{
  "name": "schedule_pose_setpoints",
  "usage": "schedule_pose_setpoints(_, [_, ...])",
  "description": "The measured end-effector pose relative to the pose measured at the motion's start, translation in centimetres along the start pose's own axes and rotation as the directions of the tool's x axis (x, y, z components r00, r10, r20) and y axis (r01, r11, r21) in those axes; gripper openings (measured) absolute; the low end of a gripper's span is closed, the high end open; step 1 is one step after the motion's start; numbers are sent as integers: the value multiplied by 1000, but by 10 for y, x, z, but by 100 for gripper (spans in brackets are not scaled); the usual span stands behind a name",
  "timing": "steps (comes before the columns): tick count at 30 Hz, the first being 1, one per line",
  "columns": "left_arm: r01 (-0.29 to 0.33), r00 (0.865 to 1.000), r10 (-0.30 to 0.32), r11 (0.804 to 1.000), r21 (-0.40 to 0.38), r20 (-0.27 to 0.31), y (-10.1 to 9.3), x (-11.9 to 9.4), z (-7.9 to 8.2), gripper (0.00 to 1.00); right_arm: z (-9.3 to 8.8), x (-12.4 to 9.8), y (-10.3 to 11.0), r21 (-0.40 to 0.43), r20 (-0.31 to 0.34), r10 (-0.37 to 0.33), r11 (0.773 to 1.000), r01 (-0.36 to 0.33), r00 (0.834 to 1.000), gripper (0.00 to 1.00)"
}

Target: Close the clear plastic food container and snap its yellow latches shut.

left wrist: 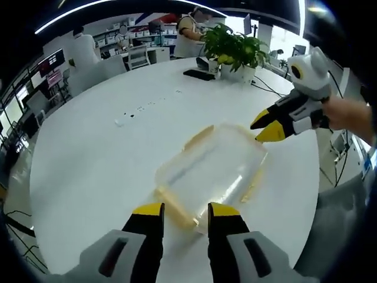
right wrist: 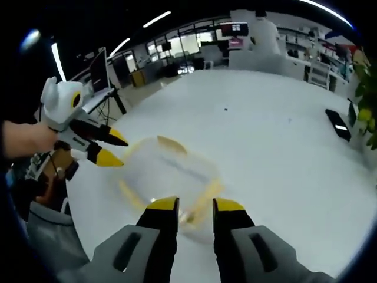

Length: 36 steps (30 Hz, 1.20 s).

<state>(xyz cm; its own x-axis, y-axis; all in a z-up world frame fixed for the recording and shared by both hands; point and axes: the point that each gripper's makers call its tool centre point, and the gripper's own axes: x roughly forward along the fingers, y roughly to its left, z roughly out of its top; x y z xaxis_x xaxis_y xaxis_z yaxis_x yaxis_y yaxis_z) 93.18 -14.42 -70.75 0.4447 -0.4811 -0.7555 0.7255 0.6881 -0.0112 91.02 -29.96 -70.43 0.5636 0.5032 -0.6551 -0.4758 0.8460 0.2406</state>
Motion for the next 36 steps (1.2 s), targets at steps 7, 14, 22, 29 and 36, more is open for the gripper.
schedule_pose_setpoints(7, [15, 1000, -12, 994, -105, 25, -1, 0, -3, 20, -5, 4, -1, 79, 6, 14, 997, -14, 1000, 17])
schedule_pose_setpoints(14, [39, 998, -26, 968, -248, 56, 0, 2, -6, 20, -5, 5, -1, 131, 19, 23, 991, -25, 1000, 18])
schedule_pose_setpoints(22, [57, 996, -31, 937, -343, 82, 0, 6, -7, 21, -7, 5, 0, 192, 33, 33, 981, -38, 999, 20])
schedule_pose_setpoints(29, [68, 994, -25, 900, -430, 105, 0, 8, -9, 22, -9, 5, 0, 245, 51, 36, 968, -47, 998, 21])
schedule_pose_setpoints(36, [71, 992, -8, 861, -504, 127, 1, 10, -11, 22, -10, 5, 1, 276, 69, 35, 960, -53, 997, 21])
